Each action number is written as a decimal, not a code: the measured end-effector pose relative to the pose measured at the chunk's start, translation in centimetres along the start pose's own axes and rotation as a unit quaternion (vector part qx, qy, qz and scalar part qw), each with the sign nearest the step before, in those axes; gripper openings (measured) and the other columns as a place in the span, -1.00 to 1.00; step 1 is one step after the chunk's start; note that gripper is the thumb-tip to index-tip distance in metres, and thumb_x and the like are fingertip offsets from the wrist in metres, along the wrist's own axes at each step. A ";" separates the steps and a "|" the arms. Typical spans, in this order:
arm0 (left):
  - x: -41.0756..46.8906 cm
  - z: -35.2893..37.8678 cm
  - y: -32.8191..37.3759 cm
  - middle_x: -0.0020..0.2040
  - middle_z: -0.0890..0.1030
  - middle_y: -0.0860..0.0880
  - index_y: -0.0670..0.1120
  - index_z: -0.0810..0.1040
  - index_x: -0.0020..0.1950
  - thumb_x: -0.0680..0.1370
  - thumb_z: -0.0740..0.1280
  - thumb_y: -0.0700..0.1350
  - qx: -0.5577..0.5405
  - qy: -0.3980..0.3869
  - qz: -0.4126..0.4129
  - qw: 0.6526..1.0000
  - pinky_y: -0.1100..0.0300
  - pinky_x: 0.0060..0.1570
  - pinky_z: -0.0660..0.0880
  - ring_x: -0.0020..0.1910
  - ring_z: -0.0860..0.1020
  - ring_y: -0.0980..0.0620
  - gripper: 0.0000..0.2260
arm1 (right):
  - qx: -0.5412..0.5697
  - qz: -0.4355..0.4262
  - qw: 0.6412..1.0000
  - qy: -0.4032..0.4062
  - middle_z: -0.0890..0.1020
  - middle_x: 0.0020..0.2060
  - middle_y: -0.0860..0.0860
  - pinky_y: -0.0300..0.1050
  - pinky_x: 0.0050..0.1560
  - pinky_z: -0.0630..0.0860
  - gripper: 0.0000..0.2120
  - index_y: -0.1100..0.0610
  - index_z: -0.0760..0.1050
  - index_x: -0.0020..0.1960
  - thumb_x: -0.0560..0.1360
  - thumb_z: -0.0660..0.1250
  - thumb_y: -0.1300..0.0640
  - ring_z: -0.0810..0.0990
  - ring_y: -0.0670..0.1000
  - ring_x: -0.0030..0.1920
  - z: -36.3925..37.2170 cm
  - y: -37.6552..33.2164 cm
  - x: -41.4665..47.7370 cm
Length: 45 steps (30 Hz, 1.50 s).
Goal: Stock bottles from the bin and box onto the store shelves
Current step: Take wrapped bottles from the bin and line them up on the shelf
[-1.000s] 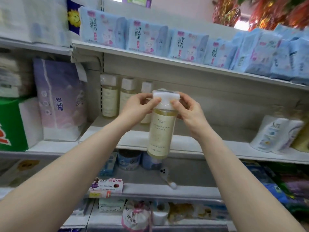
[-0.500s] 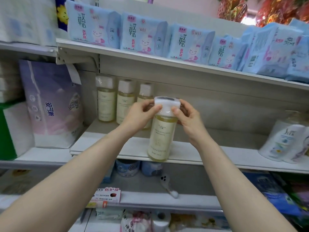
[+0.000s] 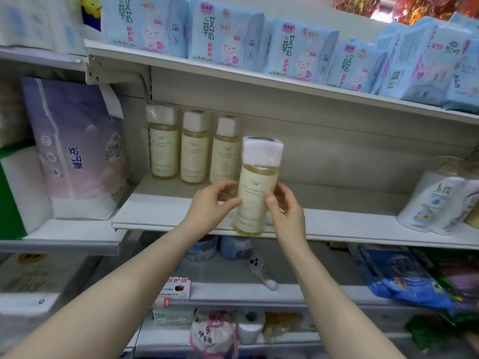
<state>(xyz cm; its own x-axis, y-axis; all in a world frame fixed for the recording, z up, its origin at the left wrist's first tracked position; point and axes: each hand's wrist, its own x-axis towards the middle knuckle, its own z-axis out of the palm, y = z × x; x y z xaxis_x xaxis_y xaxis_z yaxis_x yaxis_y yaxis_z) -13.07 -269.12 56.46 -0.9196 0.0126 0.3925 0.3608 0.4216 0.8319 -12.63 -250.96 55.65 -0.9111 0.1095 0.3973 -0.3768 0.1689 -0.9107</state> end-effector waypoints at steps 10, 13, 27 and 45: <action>-1.4 0.6 -2.1 0.08 0.63 0.09 0.03 0.55 0.17 0.49 0.46 -0.19 -0.037 -0.031 -0.025 0.999 0.26 0.00 0.57 -0.06 0.66 0.24 -0.71 | -0.093 0.047 0.995 0.002 0.63 0.13 -0.08 -0.12 0.08 0.61 -0.44 -0.04 0.41 0.33 0.41 0.55 0.15 0.64 -0.10 0.07 0.5 2.3 -1.2; -0.8 1.0 -2.4 0.14 0.61 0.11 0.02 0.52 0.27 0.50 0.45 -0.18 -0.038 -0.039 -0.028 0.998 0.29 0.05 0.57 0.02 0.63 0.26 -0.64 | -0.100 0.052 0.994 -0.004 0.64 0.10 -0.04 -0.11 0.10 0.61 -0.45 -0.01 0.42 0.34 0.42 0.53 0.18 0.66 -0.06 0.04 0.8 2.4 0.1; 5.3 3.3 -4.7 0.34 0.52 0.03 -0.15 0.33 0.51 0.52 0.44 -0.18 0.031 -0.056 -0.052 0.997 0.34 0.25 0.40 0.27 0.51 0.15 -0.41 | -0.157 0.055 0.985 -0.036 0.67 0.07 -0.03 -0.18 0.09 0.52 -0.53 0.05 0.45 0.26 0.42 0.54 0.11 0.64 -0.04 0.06 2.3 5.8 8.6; 10.4 6.1 -6.8 0.49 0.31 -0.09 0.00 0.17 0.58 0.49 0.43 0.00 0.106 -0.040 -0.070 0.991 0.04 0.30 0.47 0.37 0.46 -0.07 -0.28 | -0.120 0.086 0.986 -0.076 0.64 0.05 -0.01 -0.07 0.11 0.57 -0.49 0.06 0.42 0.31 0.42 0.52 0.22 0.64 0.01 0.00 3.2 8.4 15.5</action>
<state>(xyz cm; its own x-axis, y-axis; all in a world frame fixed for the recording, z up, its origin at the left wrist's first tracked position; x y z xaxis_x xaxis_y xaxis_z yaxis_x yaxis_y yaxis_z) -26.06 -266.34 52.48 -0.9706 0.0081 0.2405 0.1963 0.6050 0.7717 -30.45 -250.94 53.77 -0.9796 0.0125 0.2007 -0.1802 0.3888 -0.9035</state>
